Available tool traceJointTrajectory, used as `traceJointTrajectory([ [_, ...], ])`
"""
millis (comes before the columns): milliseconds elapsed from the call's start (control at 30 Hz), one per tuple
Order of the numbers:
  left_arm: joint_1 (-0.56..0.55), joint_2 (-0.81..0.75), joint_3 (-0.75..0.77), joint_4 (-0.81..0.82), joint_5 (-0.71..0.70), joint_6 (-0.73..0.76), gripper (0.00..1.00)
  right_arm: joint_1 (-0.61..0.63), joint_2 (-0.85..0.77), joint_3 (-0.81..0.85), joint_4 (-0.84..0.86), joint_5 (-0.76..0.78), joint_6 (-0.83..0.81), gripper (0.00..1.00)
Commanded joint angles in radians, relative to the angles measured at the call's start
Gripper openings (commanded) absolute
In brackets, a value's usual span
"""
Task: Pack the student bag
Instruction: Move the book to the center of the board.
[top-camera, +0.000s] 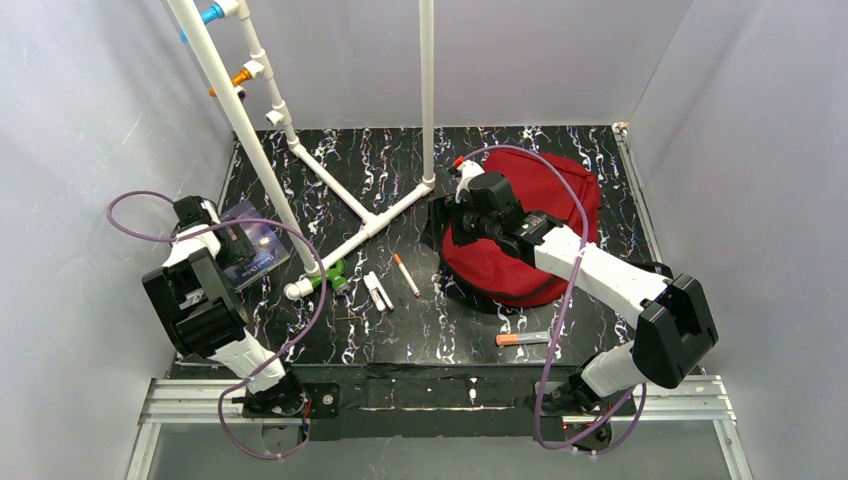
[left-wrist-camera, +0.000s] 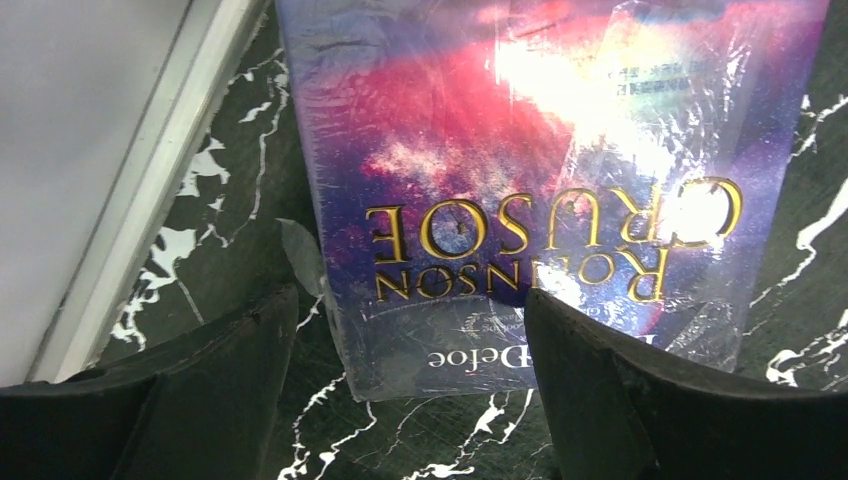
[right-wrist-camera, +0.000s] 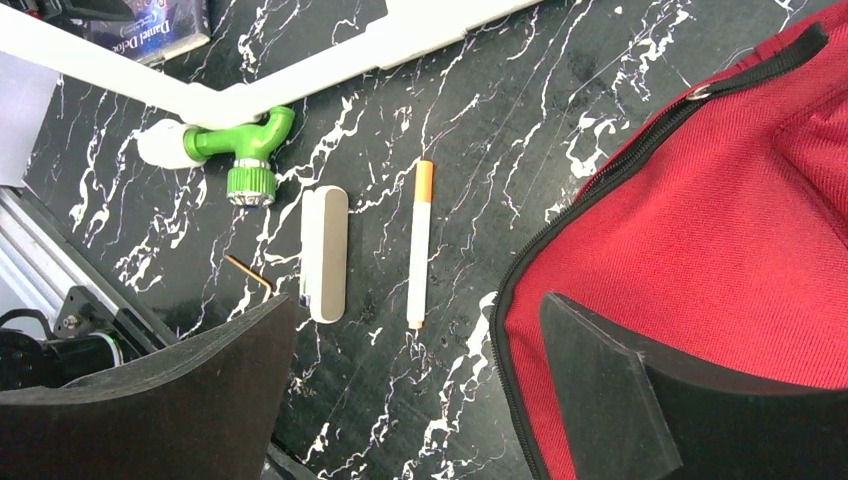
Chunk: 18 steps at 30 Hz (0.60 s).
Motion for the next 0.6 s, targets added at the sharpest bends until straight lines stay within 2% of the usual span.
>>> traceJointTrajectory([
  [0,0.004,0.014,-0.042,0.074,0.09,0.024,0.82,0.007,-0.048,0.044,-0.012,-0.017,-0.001,0.98],
  [167,0.001,0.073,-0.008,0.054,0.303,-0.044,0.8,0.007,-0.059,0.02,0.016,0.0,0.005,0.98],
  [333,-0.064,0.184,0.07,-0.044,0.502,-0.157,0.69,0.01,-0.019,0.033,0.076,0.015,-0.004,0.98],
  [467,-0.191,0.241,0.107,-0.084,0.587,-0.203,0.67,0.038,0.058,0.086,0.138,0.041,0.004,0.98],
  [567,-0.233,0.25,0.115,-0.077,0.602,-0.237,0.67,0.072,0.143,0.15,0.179,0.053,0.027,0.98],
])
